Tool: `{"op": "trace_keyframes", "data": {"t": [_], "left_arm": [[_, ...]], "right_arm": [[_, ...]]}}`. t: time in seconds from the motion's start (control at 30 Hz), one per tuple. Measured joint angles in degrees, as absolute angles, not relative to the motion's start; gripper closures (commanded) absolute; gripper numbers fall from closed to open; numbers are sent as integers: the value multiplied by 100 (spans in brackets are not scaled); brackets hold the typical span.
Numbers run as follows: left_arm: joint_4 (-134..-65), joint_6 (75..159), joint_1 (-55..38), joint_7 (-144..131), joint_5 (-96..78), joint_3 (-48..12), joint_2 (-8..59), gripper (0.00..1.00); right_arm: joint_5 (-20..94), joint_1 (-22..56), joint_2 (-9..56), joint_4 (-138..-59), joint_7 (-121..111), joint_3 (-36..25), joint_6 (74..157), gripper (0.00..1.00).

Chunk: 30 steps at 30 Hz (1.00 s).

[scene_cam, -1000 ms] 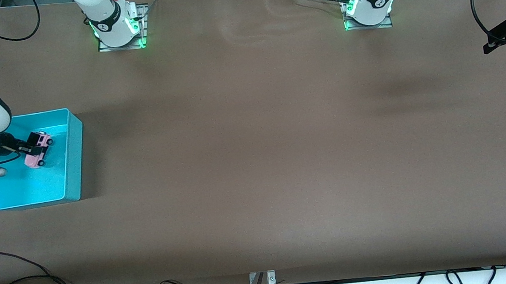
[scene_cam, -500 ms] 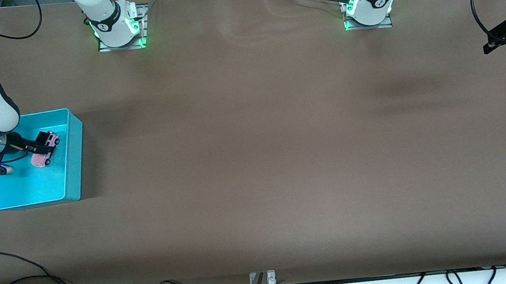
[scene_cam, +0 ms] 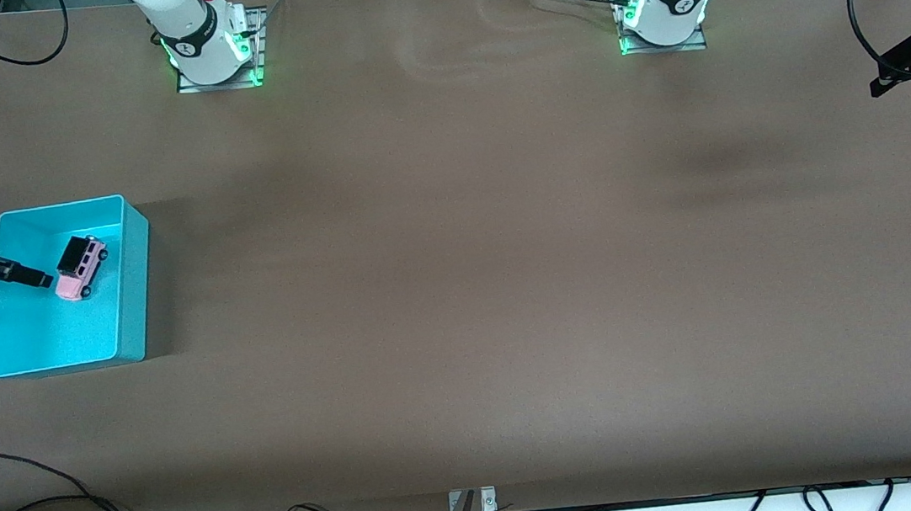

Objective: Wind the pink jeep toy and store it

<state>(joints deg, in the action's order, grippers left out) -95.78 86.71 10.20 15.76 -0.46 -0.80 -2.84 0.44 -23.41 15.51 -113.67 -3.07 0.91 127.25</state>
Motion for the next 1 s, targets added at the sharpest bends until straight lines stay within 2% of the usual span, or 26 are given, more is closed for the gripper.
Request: {"op": "trace_keyframes", "data": {"t": [0.6,1.0], "left_arm": [[-9572,8671,1020,1576,-46,-80,-283,0],[-9566,8671,1017,1576,-46,-88,-283,0]], "right_arm": [[44,-689,303,-11032,183,-494,11184,0],[40,-491,158,-10292,1143,206,10103,0]]}}
